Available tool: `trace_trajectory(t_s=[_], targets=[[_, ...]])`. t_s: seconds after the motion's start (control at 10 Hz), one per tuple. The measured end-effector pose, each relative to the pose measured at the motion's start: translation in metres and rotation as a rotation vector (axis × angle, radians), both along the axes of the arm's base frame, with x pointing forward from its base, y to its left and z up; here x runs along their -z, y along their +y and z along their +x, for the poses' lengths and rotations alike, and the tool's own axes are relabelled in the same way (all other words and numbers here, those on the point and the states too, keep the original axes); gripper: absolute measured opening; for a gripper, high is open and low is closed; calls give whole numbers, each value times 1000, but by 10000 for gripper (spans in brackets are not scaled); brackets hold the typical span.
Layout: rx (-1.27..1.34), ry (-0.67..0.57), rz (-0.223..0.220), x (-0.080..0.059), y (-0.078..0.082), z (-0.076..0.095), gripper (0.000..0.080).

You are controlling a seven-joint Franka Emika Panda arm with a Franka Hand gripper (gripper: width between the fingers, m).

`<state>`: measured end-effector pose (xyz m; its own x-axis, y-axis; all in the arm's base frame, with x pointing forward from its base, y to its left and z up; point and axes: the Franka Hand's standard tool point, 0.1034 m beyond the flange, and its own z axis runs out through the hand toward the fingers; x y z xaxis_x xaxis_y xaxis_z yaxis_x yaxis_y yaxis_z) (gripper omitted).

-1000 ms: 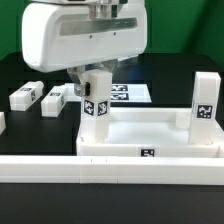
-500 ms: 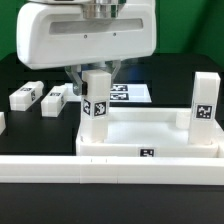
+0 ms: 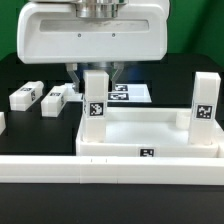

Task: Assemble desk

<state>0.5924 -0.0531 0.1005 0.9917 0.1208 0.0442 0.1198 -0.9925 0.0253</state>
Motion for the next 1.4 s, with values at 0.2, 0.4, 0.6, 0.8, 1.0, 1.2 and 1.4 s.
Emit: trace_trajectory(t_s=[0.2,0.4,0.6,0.8,1.0,1.2,1.4], targets=[[108,-2,6,0,0,0,291],[196,-5,10,0,0,0,291],[359,-7,26,0,-2,-1,291],[472,-10,31,-1,-11,-2,291],[576,-10,34,0,-14,-3,291],[648,-10,31,-1,-14,-3,301],[690,-10,32,0,-15,-4,308]])
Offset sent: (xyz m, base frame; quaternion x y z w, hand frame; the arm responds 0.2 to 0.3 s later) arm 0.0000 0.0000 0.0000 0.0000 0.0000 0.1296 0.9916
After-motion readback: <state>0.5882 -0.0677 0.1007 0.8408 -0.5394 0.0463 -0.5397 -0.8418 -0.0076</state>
